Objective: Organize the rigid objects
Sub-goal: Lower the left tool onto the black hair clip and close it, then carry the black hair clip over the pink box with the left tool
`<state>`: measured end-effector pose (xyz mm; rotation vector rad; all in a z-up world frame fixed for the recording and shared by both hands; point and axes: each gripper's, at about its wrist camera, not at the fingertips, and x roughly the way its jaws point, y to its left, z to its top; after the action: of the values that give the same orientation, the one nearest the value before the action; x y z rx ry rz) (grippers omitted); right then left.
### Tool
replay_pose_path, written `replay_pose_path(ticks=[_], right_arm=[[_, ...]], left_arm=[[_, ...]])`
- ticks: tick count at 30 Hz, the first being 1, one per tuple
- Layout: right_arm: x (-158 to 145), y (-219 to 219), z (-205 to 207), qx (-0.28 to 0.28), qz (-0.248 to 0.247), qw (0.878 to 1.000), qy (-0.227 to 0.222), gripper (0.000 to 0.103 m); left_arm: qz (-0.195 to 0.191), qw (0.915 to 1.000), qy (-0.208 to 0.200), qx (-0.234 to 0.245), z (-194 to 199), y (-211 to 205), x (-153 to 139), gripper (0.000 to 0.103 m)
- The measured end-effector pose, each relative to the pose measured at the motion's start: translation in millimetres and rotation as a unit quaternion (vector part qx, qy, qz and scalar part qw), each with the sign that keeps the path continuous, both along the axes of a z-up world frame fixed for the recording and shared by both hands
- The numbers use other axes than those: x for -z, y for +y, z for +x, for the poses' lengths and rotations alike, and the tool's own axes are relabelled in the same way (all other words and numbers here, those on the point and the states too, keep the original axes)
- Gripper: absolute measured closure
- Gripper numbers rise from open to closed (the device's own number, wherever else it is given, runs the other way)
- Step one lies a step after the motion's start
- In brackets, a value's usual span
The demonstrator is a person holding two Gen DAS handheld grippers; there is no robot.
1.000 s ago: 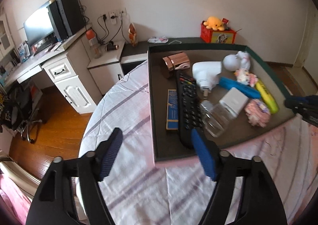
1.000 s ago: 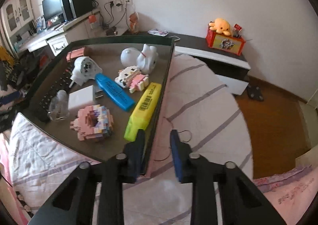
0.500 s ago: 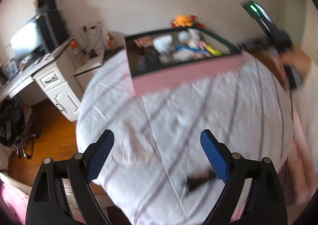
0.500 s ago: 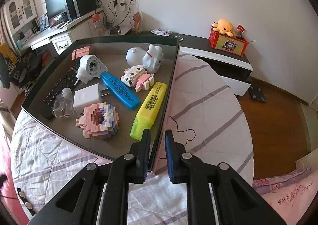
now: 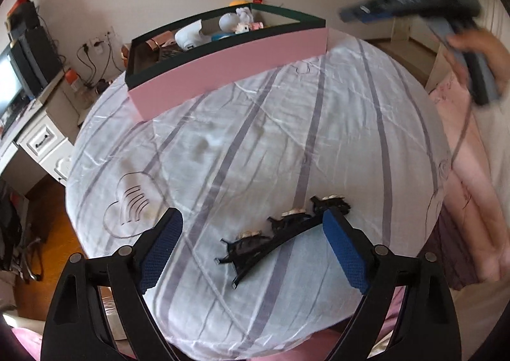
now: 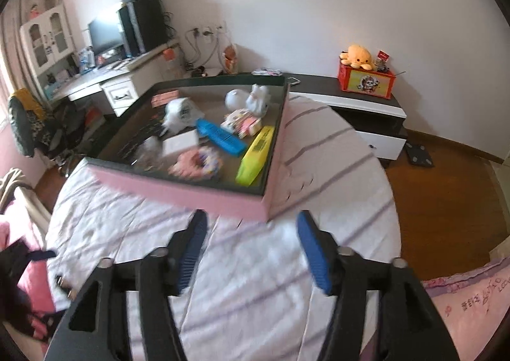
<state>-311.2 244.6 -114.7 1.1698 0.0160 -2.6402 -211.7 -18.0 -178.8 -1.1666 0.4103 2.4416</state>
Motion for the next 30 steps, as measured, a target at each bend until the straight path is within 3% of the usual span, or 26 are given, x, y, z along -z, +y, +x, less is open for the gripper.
replay_pose_path(ticks=[2,4,6,8,10,13,15,17,25,30], right_arm=[[4.8,-1.5,12.9,-0.003,-0.002,1.0,-0.002,0.029],[10.9,-2.0,24.2,-0.009,-0.016,1.0,-0.009,0.029],[16.2,-1.6,29.8,-0.011,-0.025,0.999,-0.017,0.029],[21.2,-0.9,32.6,-0.009,-0.024,0.999,-0.022,0.029],[23.4,-0.9,34.1,-0.007,-0.026,0.999,-0.025,0.029],[23.5,0.4,33.4,-0.005,-0.034,0.999,-0.026,0.029],[22.8,-0.6,34.0,-0.006,-0.036,0.999,-0.025,0.029],[22.3,-1.1,33.5,-0.007,-0.036,0.999,-0.023,0.029],[22.8,-4.0,24.5,-0.005,-0.027,0.999,-0.022,0.029],[13.6,1.1,11.9,0.008,-0.022,1.0,-0.008,0.029]], left_arm=[[-0.004,1.0,0.001,-0.003,-1.6,2.8,1.4,0.011],[0.005,0.9999,-0.011,-0.002,-1.1,3.1,0.7,0.017],[0.003,0.9998,-0.019,0.005,2.1,2.0,1.0,0.031],[-0.016,0.9997,-0.018,0.0,2.7,0.7,5.4,0.033],[0.003,0.9996,-0.026,-0.013,-1.1,-4.6,5.2,0.037],[0.01,0.999,-0.021,-0.037,-10.3,-5.7,5.7,0.053],[0.026,0.9976,-0.027,-0.058,-17.9,-9.5,4.3,0.074],[0.041,0.9952,-0.034,-0.081,-27.1,-15.1,4.1,0.083],[0.077,0.9902,-0.039,-0.109,-50.6,-20.7,0.1,0.084],[0.084,0.99,-0.023,-0.111,-63.8,-22.3,-17.4,0.084]])
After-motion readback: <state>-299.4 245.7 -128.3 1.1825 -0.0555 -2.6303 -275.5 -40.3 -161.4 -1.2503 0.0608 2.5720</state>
